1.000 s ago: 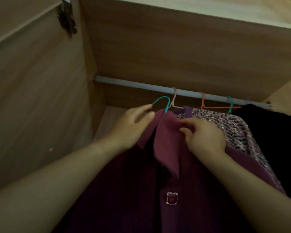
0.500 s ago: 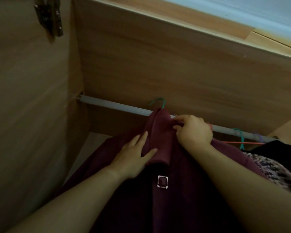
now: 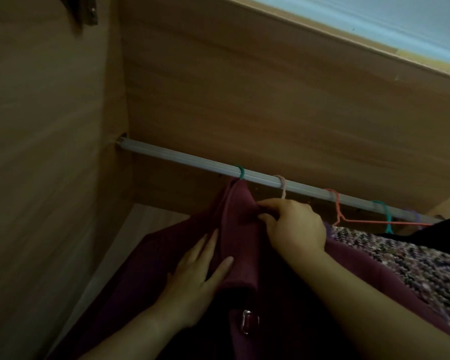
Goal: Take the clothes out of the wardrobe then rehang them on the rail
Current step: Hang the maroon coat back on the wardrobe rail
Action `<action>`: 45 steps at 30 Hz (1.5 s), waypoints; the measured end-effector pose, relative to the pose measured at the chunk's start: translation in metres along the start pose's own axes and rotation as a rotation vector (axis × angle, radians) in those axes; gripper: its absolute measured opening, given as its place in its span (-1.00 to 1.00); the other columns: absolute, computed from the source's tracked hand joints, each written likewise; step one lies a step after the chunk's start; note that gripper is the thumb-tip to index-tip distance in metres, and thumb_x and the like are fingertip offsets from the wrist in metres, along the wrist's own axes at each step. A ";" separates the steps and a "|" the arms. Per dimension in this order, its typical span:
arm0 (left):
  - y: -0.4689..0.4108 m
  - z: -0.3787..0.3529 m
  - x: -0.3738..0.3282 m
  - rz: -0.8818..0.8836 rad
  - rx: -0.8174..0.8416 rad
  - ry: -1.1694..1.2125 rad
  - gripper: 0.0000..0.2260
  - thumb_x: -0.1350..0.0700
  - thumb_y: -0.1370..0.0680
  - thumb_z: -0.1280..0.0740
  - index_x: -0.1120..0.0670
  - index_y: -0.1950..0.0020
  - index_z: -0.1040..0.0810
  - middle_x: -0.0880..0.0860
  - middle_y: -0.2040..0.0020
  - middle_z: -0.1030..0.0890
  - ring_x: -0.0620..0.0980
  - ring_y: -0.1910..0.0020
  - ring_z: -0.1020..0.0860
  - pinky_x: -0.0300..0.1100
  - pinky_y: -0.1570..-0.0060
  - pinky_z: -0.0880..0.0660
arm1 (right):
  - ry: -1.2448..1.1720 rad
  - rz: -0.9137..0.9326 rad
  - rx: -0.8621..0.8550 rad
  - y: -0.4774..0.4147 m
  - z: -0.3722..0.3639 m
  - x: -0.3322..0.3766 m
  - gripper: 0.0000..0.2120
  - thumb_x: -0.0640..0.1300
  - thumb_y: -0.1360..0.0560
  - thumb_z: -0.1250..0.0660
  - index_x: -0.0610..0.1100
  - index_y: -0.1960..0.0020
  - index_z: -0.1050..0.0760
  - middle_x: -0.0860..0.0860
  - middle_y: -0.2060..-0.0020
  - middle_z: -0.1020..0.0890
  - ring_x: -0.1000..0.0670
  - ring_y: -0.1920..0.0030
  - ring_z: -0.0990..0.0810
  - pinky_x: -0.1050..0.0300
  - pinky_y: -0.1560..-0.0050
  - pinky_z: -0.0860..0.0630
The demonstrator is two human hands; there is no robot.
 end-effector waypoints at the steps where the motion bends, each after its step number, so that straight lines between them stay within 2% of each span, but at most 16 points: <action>1: 0.002 0.002 -0.002 -0.001 -0.001 -0.005 -0.38 -0.65 -0.18 0.19 -0.60 -0.21 0.22 -0.31 -0.51 0.09 -0.25 -0.49 0.07 0.15 -0.46 -0.01 | 0.000 -0.002 0.007 0.000 0.001 0.000 -0.73 0.04 -0.53 -0.28 0.26 -0.20 -0.48 0.15 -0.10 -0.60 0.03 -0.08 -0.56 0.20 0.18 -0.38; 5: 0.015 0.011 -0.008 0.047 0.009 -0.040 -0.37 -0.64 -0.17 0.20 -0.60 -0.19 0.29 -0.30 -0.51 0.11 -0.22 -0.49 0.08 0.19 -0.44 0.00 | 0.043 0.081 0.067 0.006 0.003 0.010 -0.70 0.07 -0.53 -0.26 0.23 -0.26 -0.44 0.15 -0.13 -0.58 0.06 -0.09 -0.55 0.21 0.19 -0.39; 10: 0.023 0.019 -0.018 0.052 0.016 -0.035 -0.34 -0.64 -0.16 0.18 -0.59 -0.20 0.33 -0.31 -0.50 0.12 -0.24 -0.48 0.10 0.19 -0.45 -0.01 | 0.262 0.259 0.161 0.023 0.026 0.013 -0.61 0.22 -0.57 -0.05 0.25 -0.38 -0.27 0.16 -0.14 -0.53 0.09 -0.11 -0.51 0.18 0.16 -0.41; 15: 0.028 0.024 -0.029 0.070 0.033 -0.042 -0.33 -0.58 -0.22 0.10 -0.55 -0.23 0.35 -0.31 -0.50 0.14 -0.22 -0.48 0.10 0.19 -0.45 -0.01 | 0.296 0.221 0.248 0.037 0.058 -0.010 -0.60 0.23 -0.56 -0.03 0.32 -0.39 -0.20 0.19 -0.15 -0.50 0.12 -0.13 -0.48 0.14 0.00 -0.48; 18: 0.030 0.033 -0.036 0.095 0.042 -0.058 -0.30 -0.58 -0.26 0.08 -0.46 -0.32 0.27 -0.26 -0.52 0.13 -0.15 -0.50 0.06 0.17 -0.46 -0.02 | 0.218 0.190 0.254 0.041 0.061 -0.007 -0.61 0.21 -0.56 -0.08 0.27 -0.38 -0.26 0.17 -0.18 -0.51 0.10 -0.15 -0.49 0.12 -0.06 -0.48; 21: 0.035 0.047 -0.042 0.143 0.051 -0.025 -0.27 -0.45 -0.34 -0.01 -0.32 -0.45 0.15 -0.14 -0.55 0.08 -0.08 -0.51 0.00 -0.05 -0.47 0.01 | 0.188 0.158 0.224 0.042 0.061 0.004 -0.61 0.21 -0.56 -0.08 0.22 -0.37 -0.31 0.13 -0.21 -0.51 0.07 -0.16 -0.49 0.14 -0.02 -0.45; 23: 0.044 0.056 -0.049 0.158 0.052 0.010 -0.27 -0.36 -0.34 -0.05 -0.26 -0.48 0.07 -0.07 -0.56 0.01 -0.10 -0.50 -0.02 -0.25 -0.37 0.01 | 0.200 0.155 0.195 0.049 0.061 0.009 -0.58 0.21 -0.57 -0.05 0.19 -0.40 -0.28 0.11 -0.23 -0.49 0.04 -0.16 -0.49 0.14 0.01 -0.42; 24: 0.051 0.059 -0.051 0.173 0.058 0.017 -0.28 -0.35 -0.36 -0.08 -0.26 -0.49 0.05 -0.06 -0.56 -0.01 -0.11 -0.50 -0.02 -0.28 -0.32 0.00 | 0.218 0.150 0.185 0.057 0.061 0.009 -0.56 0.21 -0.57 -0.03 0.16 -0.43 -0.25 0.08 -0.27 -0.46 0.02 -0.20 -0.47 0.13 -0.02 -0.42; 26: 0.068 0.064 -0.057 0.203 0.076 0.007 -0.32 -0.33 -0.40 -0.10 -0.27 -0.49 0.02 -0.06 -0.55 -0.02 -0.12 -0.50 -0.02 -0.26 -0.32 0.00 | 0.274 0.148 0.187 0.078 0.058 0.006 -0.49 0.23 -0.57 0.02 0.10 -0.48 -0.17 0.01 -0.40 -0.33 -0.05 -0.33 -0.35 0.07 -0.22 -0.33; 28: 0.090 0.067 -0.066 0.202 0.063 -0.004 -0.30 -0.34 -0.38 -0.09 -0.24 -0.49 -0.02 -0.10 -0.55 -0.05 -0.21 -0.45 -0.04 -0.28 -0.32 0.01 | 0.275 0.146 0.221 0.106 0.054 0.003 -0.45 0.26 -0.57 0.09 0.08 -0.50 -0.10 -0.05 -0.50 -0.14 -0.11 -0.47 -0.11 -0.02 -0.41 -0.10; 30: 0.115 0.069 -0.078 0.187 0.044 -0.005 -0.29 -0.35 -0.38 -0.07 -0.19 -0.50 -0.06 -0.13 -0.53 -0.09 -0.31 -0.38 -0.06 -0.32 -0.32 0.03 | 0.188 0.149 0.233 0.138 0.056 -0.001 -0.36 0.31 -0.51 0.22 0.08 -0.50 -0.11 -0.05 -0.53 -0.06 -0.09 -0.51 0.03 -0.01 -0.46 0.10; 32: 0.146 0.068 -0.090 0.171 0.040 -0.030 -0.34 -0.37 -0.45 -0.09 -0.17 -0.50 -0.09 -0.15 -0.51 -0.14 -0.34 -0.36 -0.08 -0.37 -0.30 0.02 | 0.050 0.156 0.228 0.175 0.064 -0.002 -0.27 0.32 -0.44 0.27 0.05 -0.48 -0.21 -0.05 -0.51 -0.13 -0.08 -0.51 0.00 0.05 -0.44 0.13; 34: 0.182 0.066 -0.101 0.153 0.064 -0.117 -0.36 -0.37 -0.47 -0.10 -0.17 -0.49 -0.11 -0.14 -0.50 -0.16 -0.33 -0.38 -0.10 -0.40 -0.30 0.01 | -0.056 0.164 0.236 0.217 0.073 -0.001 -0.32 0.30 -0.48 0.19 0.02 -0.44 -0.29 -0.05 -0.49 -0.21 -0.08 -0.50 -0.07 0.05 -0.43 0.06; 37: 0.248 0.059 -0.106 0.213 0.166 -0.234 -0.36 -0.39 -0.43 -0.03 -0.23 -0.49 -0.11 -0.19 -0.48 -0.17 -0.31 -0.39 -0.11 -0.30 -0.38 -0.02 | -0.141 0.178 0.258 0.281 0.090 0.002 -0.42 0.25 -0.54 0.07 -0.01 -0.41 -0.35 -0.04 -0.47 -0.26 -0.07 -0.49 -0.12 0.01 -0.42 -0.04; 41: 0.341 0.049 -0.105 0.332 0.348 -0.414 -0.32 -0.53 -0.34 0.15 -0.38 -0.44 0.01 -0.18 -0.52 -0.10 -0.18 -0.49 -0.06 0.15 -0.46 -0.07 | -0.248 0.171 0.397 0.363 0.110 0.010 -0.41 0.27 -0.54 0.07 0.00 -0.43 -0.30 0.00 -0.50 -0.16 -0.02 -0.50 -0.03 0.01 -0.38 -0.11; 45: 0.426 0.039 -0.128 0.399 0.498 -0.549 -0.30 -0.49 -0.33 0.25 -0.35 -0.47 0.10 -0.18 -0.53 -0.01 -0.13 -0.51 0.05 0.18 -0.45 0.08 | -0.275 0.131 0.513 0.438 0.136 0.014 -0.43 0.23 -0.55 -0.01 -0.06 -0.44 -0.30 -0.06 -0.52 -0.10 -0.09 -0.49 -0.12 -0.01 -0.35 -0.19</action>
Point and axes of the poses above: each hand's wrist, its own y-axis away from the middle knuckle, its own z-axis out of the back of the hand, x = y × z, the point moved 10 cm from there along -y, towards the middle knuckle
